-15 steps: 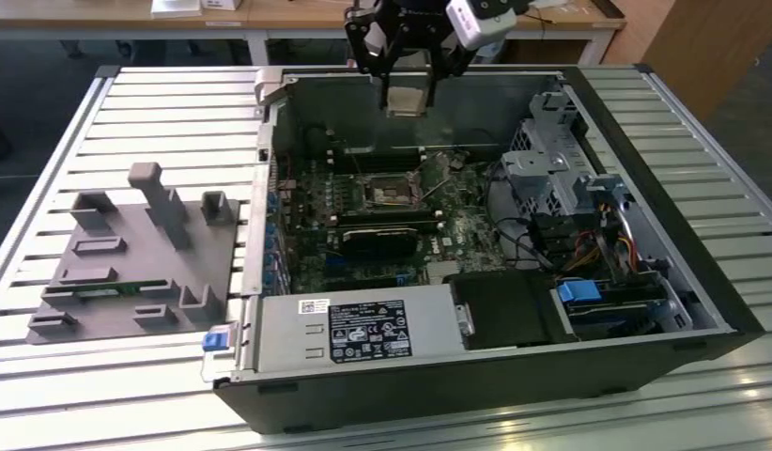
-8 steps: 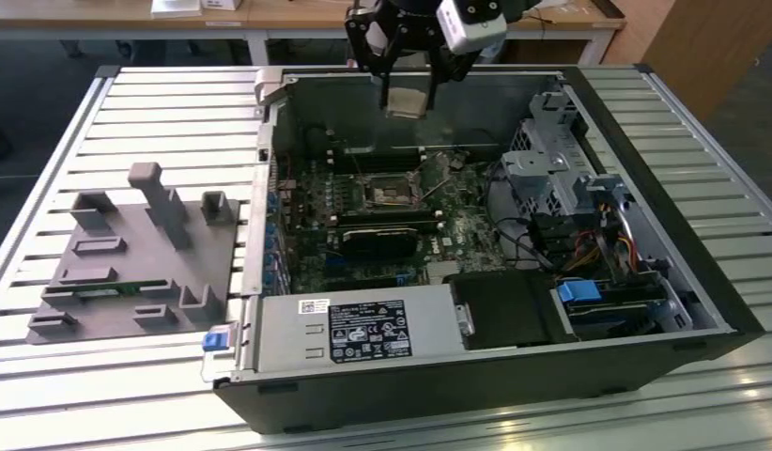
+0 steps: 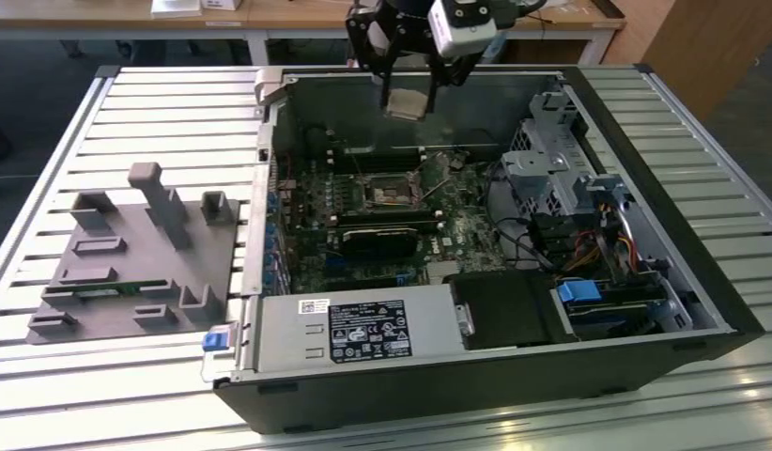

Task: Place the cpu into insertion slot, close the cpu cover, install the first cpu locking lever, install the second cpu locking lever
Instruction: 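Place the cpu into insertion slot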

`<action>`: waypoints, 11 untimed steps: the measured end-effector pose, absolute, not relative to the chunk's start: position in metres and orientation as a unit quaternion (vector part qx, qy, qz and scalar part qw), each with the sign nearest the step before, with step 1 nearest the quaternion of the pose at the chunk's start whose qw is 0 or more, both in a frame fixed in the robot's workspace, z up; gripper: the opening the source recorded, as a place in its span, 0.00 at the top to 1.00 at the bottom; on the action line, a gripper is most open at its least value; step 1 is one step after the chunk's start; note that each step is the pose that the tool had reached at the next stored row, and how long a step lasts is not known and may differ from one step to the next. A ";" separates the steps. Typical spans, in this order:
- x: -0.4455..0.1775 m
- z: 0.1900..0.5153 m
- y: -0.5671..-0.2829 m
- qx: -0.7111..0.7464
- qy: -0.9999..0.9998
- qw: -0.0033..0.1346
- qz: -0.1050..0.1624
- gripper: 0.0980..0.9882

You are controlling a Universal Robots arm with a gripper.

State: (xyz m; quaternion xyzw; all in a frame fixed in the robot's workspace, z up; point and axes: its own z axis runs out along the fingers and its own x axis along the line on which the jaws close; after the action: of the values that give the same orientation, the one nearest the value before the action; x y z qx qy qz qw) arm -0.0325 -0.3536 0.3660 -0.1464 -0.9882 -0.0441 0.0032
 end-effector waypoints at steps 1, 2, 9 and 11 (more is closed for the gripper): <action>-0.033 0.366 -0.354 -0.154 -0.987 0.003 -0.044 0.50; -0.033 0.366 -0.354 -0.162 -0.986 0.002 -0.044 0.50; -0.033 0.364 -0.353 -0.209 -0.977 0.000 -0.044 0.50; -0.033 0.364 -0.353 -0.223 -0.974 0.000 -0.044 0.50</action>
State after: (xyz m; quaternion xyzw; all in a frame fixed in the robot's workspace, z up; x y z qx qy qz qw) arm -0.0329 -0.3531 0.3638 -0.2228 -0.9739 -0.0443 -0.0003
